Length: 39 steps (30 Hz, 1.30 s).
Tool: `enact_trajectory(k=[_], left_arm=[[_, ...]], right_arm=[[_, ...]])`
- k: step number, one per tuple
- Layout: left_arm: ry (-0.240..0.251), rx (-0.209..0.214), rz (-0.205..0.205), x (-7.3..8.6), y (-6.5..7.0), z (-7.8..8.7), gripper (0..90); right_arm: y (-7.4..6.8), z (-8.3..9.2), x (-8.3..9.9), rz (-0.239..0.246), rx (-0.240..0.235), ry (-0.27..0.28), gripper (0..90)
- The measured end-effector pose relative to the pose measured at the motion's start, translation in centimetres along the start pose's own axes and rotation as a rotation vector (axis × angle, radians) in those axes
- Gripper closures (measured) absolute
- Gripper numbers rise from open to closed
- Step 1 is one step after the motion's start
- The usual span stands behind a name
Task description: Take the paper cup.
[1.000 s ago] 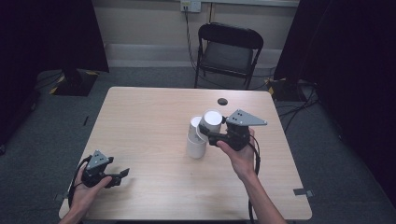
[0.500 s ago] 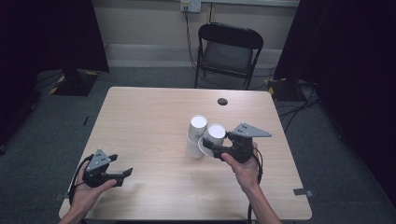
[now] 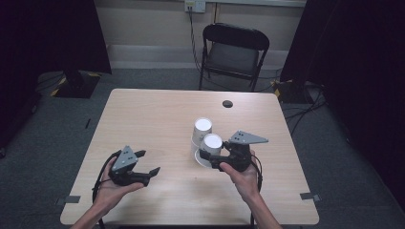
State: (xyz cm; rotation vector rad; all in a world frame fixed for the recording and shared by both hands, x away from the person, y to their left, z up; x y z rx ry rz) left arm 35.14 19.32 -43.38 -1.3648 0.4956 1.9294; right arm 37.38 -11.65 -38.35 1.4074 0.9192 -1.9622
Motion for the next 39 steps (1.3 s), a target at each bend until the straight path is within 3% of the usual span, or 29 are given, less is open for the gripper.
enact_trajectory(k=[4,7,12,13,18,21,25,30,33,39], left_arm=[[0.049,0.03,-0.007,-2.0,0.9,-1.5,23.6],[0.075,0.057,-0.004,-2.5,1.8,-2.6,26.9],[0.087,0.086,0.009,-2.9,3.3,-4.0,34.6],[0.08,0.093,-0.007,-2.9,3.7,-4.2,34.6],[0.094,0.119,0.004,-2.4,4.5,-4.7,35.0],[0.092,0.103,-0.003,-2.1,4.7,-4.8,36.6],[0.116,0.116,0.006,-2.2,5.0,-4.9,44.0],[0.139,0.11,-0.006,-2.3,5.4,-4.8,49.9],[0.166,0.093,-0.016,-2.3,5.6,-4.7,52.9],[0.202,0.088,0.005,-2.5,5.6,-4.3,60.8]], right_arm=[[-0.2,-0.3,-0.1,-0.01,-0.018,0.008,34.6],[-0.4,-0.6,0.1,-0.015,-0.036,-0.002,34.9],[-0.9,-1.3,0.7,-0.026,-0.064,-0.031,35.4],[-1.0,-1.4,0.8,-0.027,-0.07,-0.028,35.5],[-1.8,-1.6,0.4,-0.042,-0.107,0.001,35.7],[-2.3,-1.7,0.2,-0.079,-0.142,-0.001,35.8],[-2.9,-2.0,0.4,-0.098,-0.172,-0.013,35.9],[-2.9,-2.2,0.5,-0.122,-0.196,-0.011,35.9],[-2.8,-2.2,0.5,-0.164,-0.226,-0.001,35.9],[-2.6,-2.5,0.9,-0.208,-0.249,-0.006,36.1]])
Point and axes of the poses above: each handheld gripper's, and its own axes: z roughly backward along the jaws, x roughly out of its underside, y roughly to its right, the point moved 2 cm from there along -z, roughly forward along the jaws, and after that the axes turned 8 degrees about y, right-handed, at the moved point
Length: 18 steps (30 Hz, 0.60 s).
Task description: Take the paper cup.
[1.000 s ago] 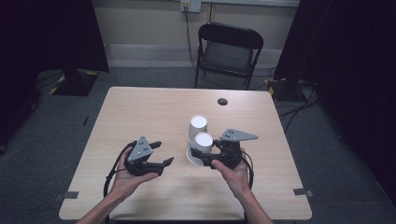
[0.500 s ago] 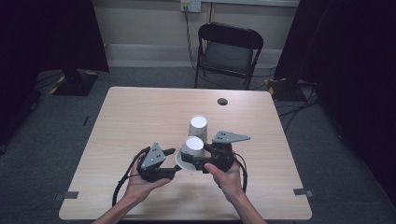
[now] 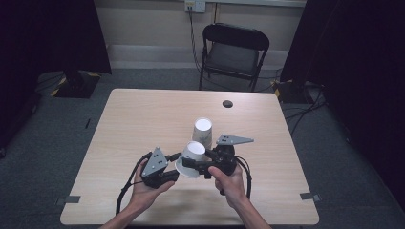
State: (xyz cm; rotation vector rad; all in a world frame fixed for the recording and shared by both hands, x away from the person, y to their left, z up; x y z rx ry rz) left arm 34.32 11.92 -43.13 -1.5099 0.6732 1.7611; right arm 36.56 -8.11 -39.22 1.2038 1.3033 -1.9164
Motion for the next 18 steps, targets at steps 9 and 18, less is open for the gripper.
enact_trajectory(k=[9,18], left_arm=[[0.029,0.016,0.026,-0.22,0.19,0.2,70.7],[0.029,0.048,0.058,-0.07,-0.27,0.29,81.1]], right_arm=[[0.93,0.17,0.08,-0.135,-0.051,0.038,36.2],[0.93,0.05,0.27,-0.119,-0.048,0.018,32.7]])
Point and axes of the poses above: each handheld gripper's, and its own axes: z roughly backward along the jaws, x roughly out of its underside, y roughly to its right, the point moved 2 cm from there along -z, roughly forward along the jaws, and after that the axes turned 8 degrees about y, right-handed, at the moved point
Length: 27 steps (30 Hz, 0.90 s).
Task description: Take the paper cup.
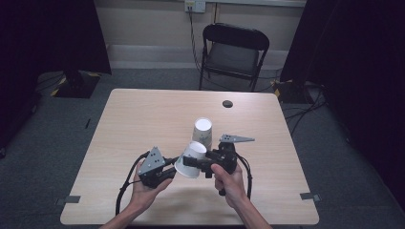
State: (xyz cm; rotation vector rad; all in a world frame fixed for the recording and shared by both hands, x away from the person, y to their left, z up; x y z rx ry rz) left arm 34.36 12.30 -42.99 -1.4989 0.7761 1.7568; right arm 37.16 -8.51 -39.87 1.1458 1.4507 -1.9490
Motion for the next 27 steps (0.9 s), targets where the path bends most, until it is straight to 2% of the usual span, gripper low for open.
enact_trajectory(k=[4,7,10,11,16,21,27], left_arm=[[-0.004,0.01,0.002,-0.1,-0.1,0.2,84.2],[-0.002,0.018,0.005,-0.2,-0.1,0.3,85.0],[-0.014,0.027,0.006,-0.2,-0.2,0.4,85.2],[-0.015,0.027,0.008,-0.2,-0.2,0.4,85.2],[-0.027,0.016,0.016,0.0,-0.7,0.7,85.4],[-0.067,0.0,0.02,0.4,-1.4,1.1,85.5],[-0.119,-0.025,0.028,1.1,-2.3,1.0,85.5]], right_arm=[[-0.2,0.0,-0.1,0.031,0.003,0.009,28.4],[-0.1,0.1,-0.2,0.056,0.028,0.025,18.8],[-0.1,0.2,-0.2,0.063,0.025,0.021,15.5],[-0.1,0.3,-0.2,0.079,0.037,0.02,14.7],[-0.1,0.7,-0.5,0.118,0.057,0.026,14.2],[0.2,1.5,-0.7,0.171,0.082,0.033,14.2],[0.1,2.1,-0.4,0.23,0.123,-0.004,15.9]])
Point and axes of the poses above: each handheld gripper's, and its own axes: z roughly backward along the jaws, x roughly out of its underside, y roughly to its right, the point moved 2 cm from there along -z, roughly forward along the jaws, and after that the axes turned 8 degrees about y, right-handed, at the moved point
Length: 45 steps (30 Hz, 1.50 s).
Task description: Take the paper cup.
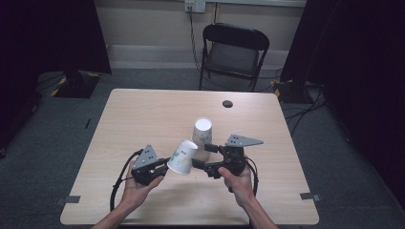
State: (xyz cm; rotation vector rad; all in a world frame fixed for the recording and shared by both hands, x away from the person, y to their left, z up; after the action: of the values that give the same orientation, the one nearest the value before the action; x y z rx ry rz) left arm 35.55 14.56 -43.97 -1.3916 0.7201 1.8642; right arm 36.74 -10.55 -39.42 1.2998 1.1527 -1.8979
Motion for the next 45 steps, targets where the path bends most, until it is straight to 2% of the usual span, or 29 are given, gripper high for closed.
enact_trajectory(k=[3,7,8,9,12,14,17,20,22,25,27,30,35,40,44,45], left_arm=[[-0.028,-0.008,-0.001,0.3,-0.4,-0.2,85.5],[-0.072,-0.007,-0.007,0.7,-0.7,-0.5,85.5],[-0.088,-0.008,-0.022,0.8,-0.9,-0.6,85.5],[-0.104,-0.005,-0.012,1.0,-0.9,-0.7,85.5],[-0.137,-0.007,-0.004,1.5,-1.2,-1.1,85.5],[-0.163,-0.006,-0.014,1.9,-1.4,-1.3,85.5],[-0.18,0.0,-0.012,2.3,-1.5,-1.6,85.5],[-0.19,0.006,-0.016,2.3,-1.3,-1.8,85.5],[-0.21,0.008,-0.023,2.4,-1.1,-2.1,85.5],[-0.225,0.035,-0.029,2.5,-0.5,-2.5,85.5],[-0.224,0.054,-0.025,2.4,-0.1,-2.6,85.5],[-0.235,0.072,-0.023,2.4,0.1,-2.6,85.6],[-0.238,0.088,-0.018,2.4,0.3,-2.7,85.7],[-0.257,0.087,-0.042,2.4,0.4,-2.8,85.8],[-0.24,0.088,-0.033,2.2,0.1,-2.5,86.0],[-0.228,0.094,-0.017,2.2,0.0,-2.4,86.7]], right_arm=[[0.0,0.1,0.5,0.041,0.02,-0.032,20.1],[-0.3,0.4,1.1,0.115,0.036,-0.076,30.6],[-0.4,0.5,1.2,0.133,0.047,-0.086,34.5],[-0.5,0.5,1.3,0.145,0.05,-0.091,36.8],[-0.8,0.5,1.2,0.169,0.046,-0.096,42.9],[-1.1,0.3,1.1,0.191,0.04,-0.103,47.0],[-1.4,-0.4,0.9,0.212,0.035,-0.113,52.3],[-1.4,-1.5,0.6,0.194,0.037,-0.097,57.4],[-1.5,-2.3,0.6,0.224,0.039,-0.116,58.8],[-1.8,-3.0,0.7,0.239,0.029,-0.123,61.3],[-2.0,-3.2,1.0,0.27,0.03,-0.146,62.7],[-1.8,-3.1,1.3,0.282,0.042,-0.156,66.4],[-1.6,-2.4,1.4,0.319,0.052,-0.168,66.2],[-1.6,-2.3,1.8,0.377,0.078,-0.202,63.5],[-1.5,-2.3,2.1,0.4,0.095,-0.222,62.0],[-1.3,-2.3,2.1,0.405,0.101,-0.227,61.5]])
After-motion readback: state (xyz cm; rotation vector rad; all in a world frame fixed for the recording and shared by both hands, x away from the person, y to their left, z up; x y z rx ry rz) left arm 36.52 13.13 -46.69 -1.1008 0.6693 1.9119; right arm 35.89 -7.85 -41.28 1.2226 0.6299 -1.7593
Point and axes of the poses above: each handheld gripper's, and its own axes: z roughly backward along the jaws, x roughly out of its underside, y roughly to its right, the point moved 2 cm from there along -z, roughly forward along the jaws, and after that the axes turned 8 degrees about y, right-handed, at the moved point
